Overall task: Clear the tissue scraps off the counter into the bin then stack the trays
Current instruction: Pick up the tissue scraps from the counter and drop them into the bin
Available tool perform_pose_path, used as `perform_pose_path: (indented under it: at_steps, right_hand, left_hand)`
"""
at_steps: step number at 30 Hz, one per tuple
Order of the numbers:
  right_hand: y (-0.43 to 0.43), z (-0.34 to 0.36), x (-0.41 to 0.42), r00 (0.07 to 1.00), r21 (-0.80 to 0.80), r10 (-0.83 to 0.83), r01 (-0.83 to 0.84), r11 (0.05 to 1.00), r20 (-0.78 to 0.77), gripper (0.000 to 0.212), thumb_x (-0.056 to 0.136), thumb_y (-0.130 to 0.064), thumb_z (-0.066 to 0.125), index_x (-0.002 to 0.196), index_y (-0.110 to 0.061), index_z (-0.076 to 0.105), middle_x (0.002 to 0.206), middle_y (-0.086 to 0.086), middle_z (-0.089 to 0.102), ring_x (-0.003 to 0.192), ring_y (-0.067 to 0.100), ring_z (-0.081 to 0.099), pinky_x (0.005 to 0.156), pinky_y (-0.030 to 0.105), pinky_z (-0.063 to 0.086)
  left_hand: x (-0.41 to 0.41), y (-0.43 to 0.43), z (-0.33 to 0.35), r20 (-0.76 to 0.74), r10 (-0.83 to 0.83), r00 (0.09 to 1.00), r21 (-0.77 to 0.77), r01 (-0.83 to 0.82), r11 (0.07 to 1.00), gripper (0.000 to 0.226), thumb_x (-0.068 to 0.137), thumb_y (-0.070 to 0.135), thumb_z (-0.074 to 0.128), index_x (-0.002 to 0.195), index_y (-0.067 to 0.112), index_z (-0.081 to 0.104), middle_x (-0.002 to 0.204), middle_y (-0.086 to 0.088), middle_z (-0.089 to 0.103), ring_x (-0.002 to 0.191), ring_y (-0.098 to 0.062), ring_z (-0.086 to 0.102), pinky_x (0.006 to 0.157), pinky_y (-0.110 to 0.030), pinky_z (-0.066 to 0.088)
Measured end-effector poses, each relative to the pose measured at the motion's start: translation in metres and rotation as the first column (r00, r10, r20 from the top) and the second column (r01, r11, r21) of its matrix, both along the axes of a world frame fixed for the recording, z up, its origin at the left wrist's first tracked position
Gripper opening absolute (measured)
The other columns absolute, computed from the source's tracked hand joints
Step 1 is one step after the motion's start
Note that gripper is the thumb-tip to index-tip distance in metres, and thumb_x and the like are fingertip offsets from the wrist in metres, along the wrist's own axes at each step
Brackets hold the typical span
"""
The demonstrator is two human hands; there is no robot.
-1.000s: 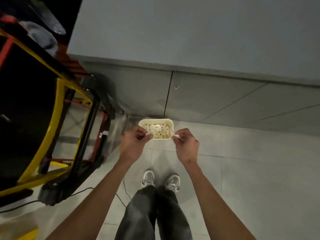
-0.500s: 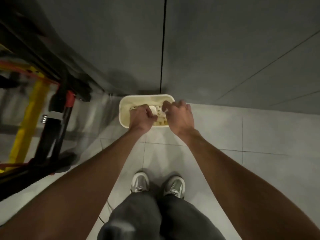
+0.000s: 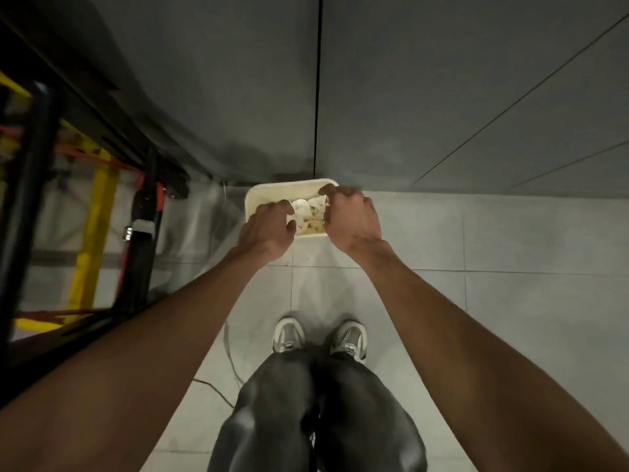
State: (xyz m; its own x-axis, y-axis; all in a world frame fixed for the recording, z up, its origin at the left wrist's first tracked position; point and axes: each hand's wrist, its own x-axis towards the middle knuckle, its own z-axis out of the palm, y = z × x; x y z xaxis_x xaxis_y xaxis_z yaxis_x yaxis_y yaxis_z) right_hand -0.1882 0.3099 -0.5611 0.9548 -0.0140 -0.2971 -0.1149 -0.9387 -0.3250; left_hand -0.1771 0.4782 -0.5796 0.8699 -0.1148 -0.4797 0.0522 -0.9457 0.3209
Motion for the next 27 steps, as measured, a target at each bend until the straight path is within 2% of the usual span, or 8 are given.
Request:
perform_pose_path:
  at_steps: [3, 11, 14, 18, 22, 27]
  right_hand:
    - [-0.001, 0.086, -0.016, 0.995, 0.058, -0.079, 0.075, 0.996, 0.066, 0.042, 0.095, -0.015, 0.064, 0.136, -0.023, 0.061, 0.129, 0.006, 0.069, 0.124, 0.032, 0.061, 0.106, 0.046, 0.049]
    - [-0.031, 0.347, -0.064, 0.936, 0.184, -0.224, 0.179, 0.967, 0.270, 0.030, 0.101, -0.025, 0.058, 0.131, -0.024, 0.061, 0.129, -0.001, 0.067, 0.126, 0.026, 0.058, 0.104, 0.047, 0.048]
    - [-0.053, 0.425, -0.080, 0.902, 0.194, -0.268, 0.212, 0.958, 0.338, 0.031, 0.105, -0.030, 0.052, 0.135, -0.024, 0.059, 0.134, -0.002, 0.065, 0.132, 0.024, 0.055, 0.106, 0.046, 0.047]
    - [-0.097, 0.495, -0.099, 0.847, 0.231, -0.331, 0.254, 0.939, 0.415, 0.029, 0.106, -0.028, 0.055, 0.134, -0.023, 0.061, 0.141, -0.003, 0.063, 0.135, 0.023, 0.054, 0.110, 0.044, 0.046]
    - [-0.158, 0.542, -0.118, 0.772, 0.267, -0.414, 0.321, 0.909, 0.482, 0.030, 0.105, -0.026, 0.059, 0.134, -0.022, 0.063, 0.142, -0.003, 0.064, 0.135, 0.021, 0.054, 0.113, 0.038, 0.043]
    - [-0.262, 0.580, -0.135, 0.683, 0.303, -0.494, 0.390, 0.870, 0.538, 0.030, 0.104, -0.025, 0.060, 0.134, -0.021, 0.063, 0.139, -0.001, 0.065, 0.132, 0.024, 0.057, 0.112, 0.041, 0.045]
  left_hand:
    - [-0.009, 0.007, 0.089, 0.052, 0.021, 0.998, -0.036, -0.019, 0.999, 0.029, 0.100, 0.029, 0.059, 0.129, 0.027, 0.062, 0.125, -0.004, 0.069, 0.114, -0.029, 0.065, 0.093, -0.043, 0.056]
    - [-0.031, -0.002, 0.358, 0.286, -0.015, 0.958, -0.141, 0.057, 0.988, 0.032, 0.097, 0.024, 0.062, 0.129, 0.021, 0.061, 0.125, -0.011, 0.066, 0.110, -0.035, 0.063, 0.088, -0.047, 0.056]
    - [-0.034, -0.016, 0.436, 0.368, -0.001, 0.930, -0.206, 0.083, 0.975, 0.033, 0.099, 0.024, 0.062, 0.132, 0.017, 0.061, 0.126, -0.010, 0.065, 0.115, -0.033, 0.060, 0.094, -0.043, 0.051]
    - [-0.035, -0.049, 0.511, 0.416, 0.004, 0.909, -0.288, 0.127, 0.949, 0.036, 0.102, 0.029, 0.059, 0.137, 0.020, 0.058, 0.132, -0.005, 0.063, 0.124, -0.027, 0.056, 0.104, -0.040, 0.044]
    - [-0.032, -0.109, 0.562, 0.478, 0.006, 0.879, -0.337, 0.177, 0.925, 0.034, 0.101, 0.026, 0.062, 0.135, 0.021, 0.061, 0.131, -0.002, 0.065, 0.125, -0.024, 0.057, 0.105, -0.027, 0.036]
    - [-0.026, -0.212, 0.597, 0.512, -0.074, 0.856, -0.364, 0.294, 0.884, 0.035, 0.104, 0.031, 0.059, 0.137, 0.022, 0.058, 0.135, 0.000, 0.064, 0.128, -0.020, 0.055, 0.109, -0.030, 0.038]
